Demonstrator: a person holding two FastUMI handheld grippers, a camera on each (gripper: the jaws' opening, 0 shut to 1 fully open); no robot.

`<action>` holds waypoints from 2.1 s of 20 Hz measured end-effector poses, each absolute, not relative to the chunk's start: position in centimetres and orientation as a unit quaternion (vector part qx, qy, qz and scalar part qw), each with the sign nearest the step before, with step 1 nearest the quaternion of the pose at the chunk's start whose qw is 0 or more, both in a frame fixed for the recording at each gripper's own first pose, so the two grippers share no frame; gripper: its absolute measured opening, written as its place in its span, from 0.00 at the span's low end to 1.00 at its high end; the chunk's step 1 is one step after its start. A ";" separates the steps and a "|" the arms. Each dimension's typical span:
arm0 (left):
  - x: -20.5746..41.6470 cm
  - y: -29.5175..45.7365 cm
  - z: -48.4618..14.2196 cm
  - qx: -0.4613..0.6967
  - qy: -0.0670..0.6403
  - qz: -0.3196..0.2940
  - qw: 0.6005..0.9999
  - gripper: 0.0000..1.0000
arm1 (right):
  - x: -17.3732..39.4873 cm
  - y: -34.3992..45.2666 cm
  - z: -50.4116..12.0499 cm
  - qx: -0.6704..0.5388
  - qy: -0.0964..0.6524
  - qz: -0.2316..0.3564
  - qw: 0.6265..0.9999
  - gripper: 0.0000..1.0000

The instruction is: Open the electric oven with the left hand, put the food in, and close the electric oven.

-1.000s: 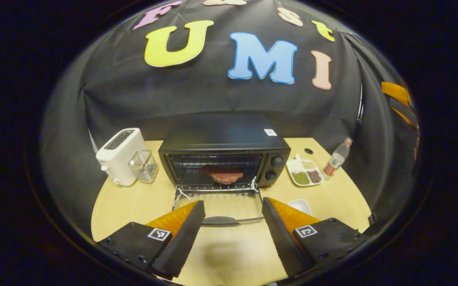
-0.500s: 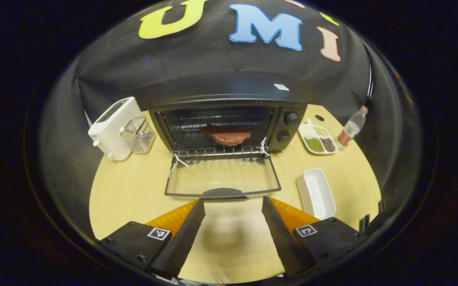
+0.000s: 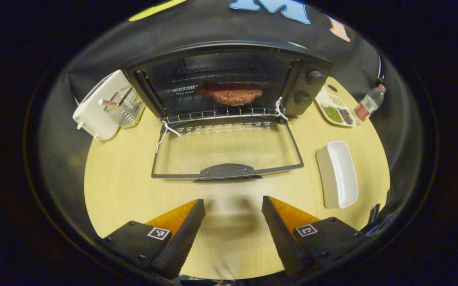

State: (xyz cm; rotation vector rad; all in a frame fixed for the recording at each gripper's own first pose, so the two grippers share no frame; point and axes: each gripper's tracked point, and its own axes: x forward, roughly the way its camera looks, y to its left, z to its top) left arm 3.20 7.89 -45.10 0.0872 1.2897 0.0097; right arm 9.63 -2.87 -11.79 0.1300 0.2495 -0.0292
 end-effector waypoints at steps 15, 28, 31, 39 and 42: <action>5.1 9.3 -50.8 0.033 0.655 0.020 0.755 0.98 | 8.1 -4.3 -10.8 0.039 0.122 -0.036 0.991 0.96; 5.4 9.1 -46.2 0.036 0.594 0.010 0.804 1.00 | 7.8 -1.8 -10.1 0.029 0.117 -0.019 0.993 0.96; 5.8 9.1 -44.1 0.030 0.566 0.007 0.824 0.98 | 7.9 -0.9 -9.9 0.026 0.114 -0.009 0.993 0.96; 7.8 9.3 -41.8 0.033 0.535 0.008 0.844 0.97 | 7.8 -1.2 -9.4 0.023 0.111 -0.011 0.994 0.96; 8.5 9.2 -40.6 0.026 0.515 0.010 0.857 1.00 | 7.6 -1.6 -9.7 0.024 0.114 -0.015 0.993 0.96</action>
